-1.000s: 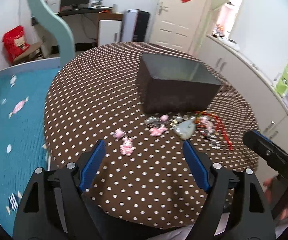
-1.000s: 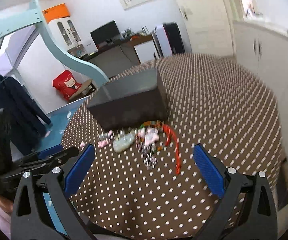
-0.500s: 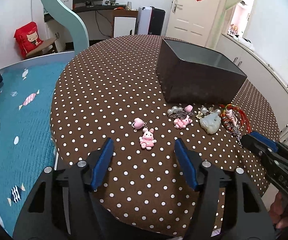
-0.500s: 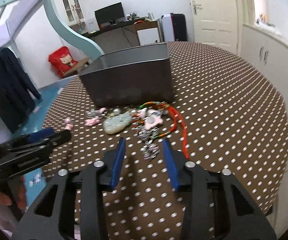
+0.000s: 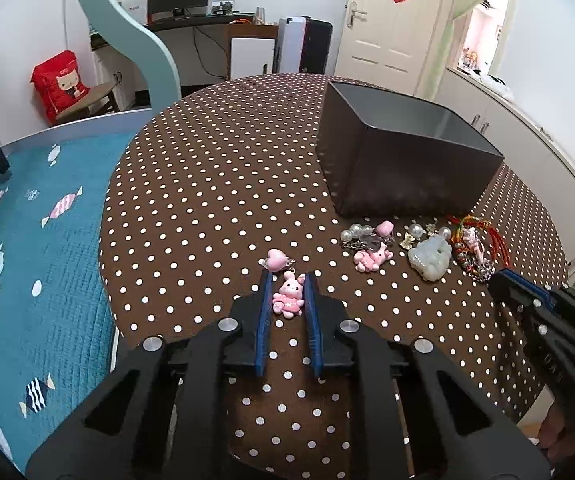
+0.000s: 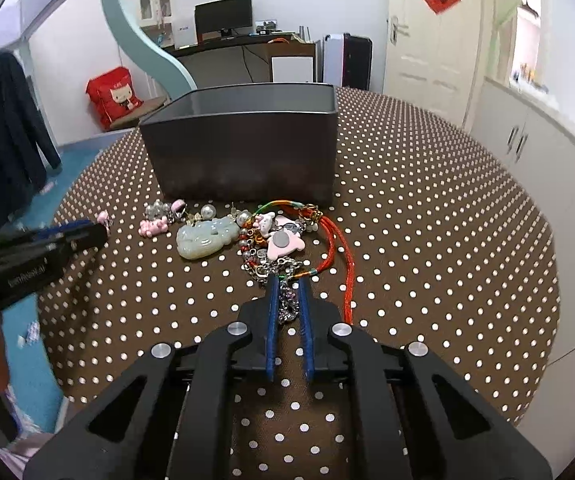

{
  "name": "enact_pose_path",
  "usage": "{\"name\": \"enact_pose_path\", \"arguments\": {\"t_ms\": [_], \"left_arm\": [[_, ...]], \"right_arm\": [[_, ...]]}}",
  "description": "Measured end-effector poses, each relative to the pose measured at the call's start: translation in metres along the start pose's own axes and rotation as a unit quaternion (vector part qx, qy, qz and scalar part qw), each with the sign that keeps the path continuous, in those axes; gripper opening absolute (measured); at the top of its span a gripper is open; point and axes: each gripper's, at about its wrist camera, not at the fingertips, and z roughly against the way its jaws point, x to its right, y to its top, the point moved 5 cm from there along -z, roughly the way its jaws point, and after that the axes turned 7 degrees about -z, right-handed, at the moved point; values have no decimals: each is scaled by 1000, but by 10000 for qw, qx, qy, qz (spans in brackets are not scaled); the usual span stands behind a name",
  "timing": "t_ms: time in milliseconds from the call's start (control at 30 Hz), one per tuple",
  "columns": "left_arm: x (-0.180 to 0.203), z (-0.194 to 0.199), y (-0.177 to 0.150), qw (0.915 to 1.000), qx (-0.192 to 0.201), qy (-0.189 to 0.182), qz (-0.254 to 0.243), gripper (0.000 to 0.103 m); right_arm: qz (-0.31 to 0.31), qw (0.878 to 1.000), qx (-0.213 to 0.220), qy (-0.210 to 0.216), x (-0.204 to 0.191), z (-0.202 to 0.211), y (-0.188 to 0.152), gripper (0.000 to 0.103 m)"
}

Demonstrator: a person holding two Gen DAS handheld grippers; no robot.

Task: Organize jewelry
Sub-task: 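Grasp the pink bunny charm with the left tool while the right tool grasps red-cord charms, then carry both held charms over the grey box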

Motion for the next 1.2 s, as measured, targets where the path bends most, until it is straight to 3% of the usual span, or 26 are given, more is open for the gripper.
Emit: {"name": "enact_pose_path", "arguments": {"t_ms": [267,600,1200], "left_arm": [[2,2,1,10000,0,-4,-8,15],[16,22,20,9988,405,176,-194,15],[24,56,73,9936,1102,-23,-249,15]], "right_arm": [[-259,9996,131,25,9,11,7,9],[-158,9990,412,22,12,21,22,9],[105,9914,1290,186,8,64,89,9]]}}
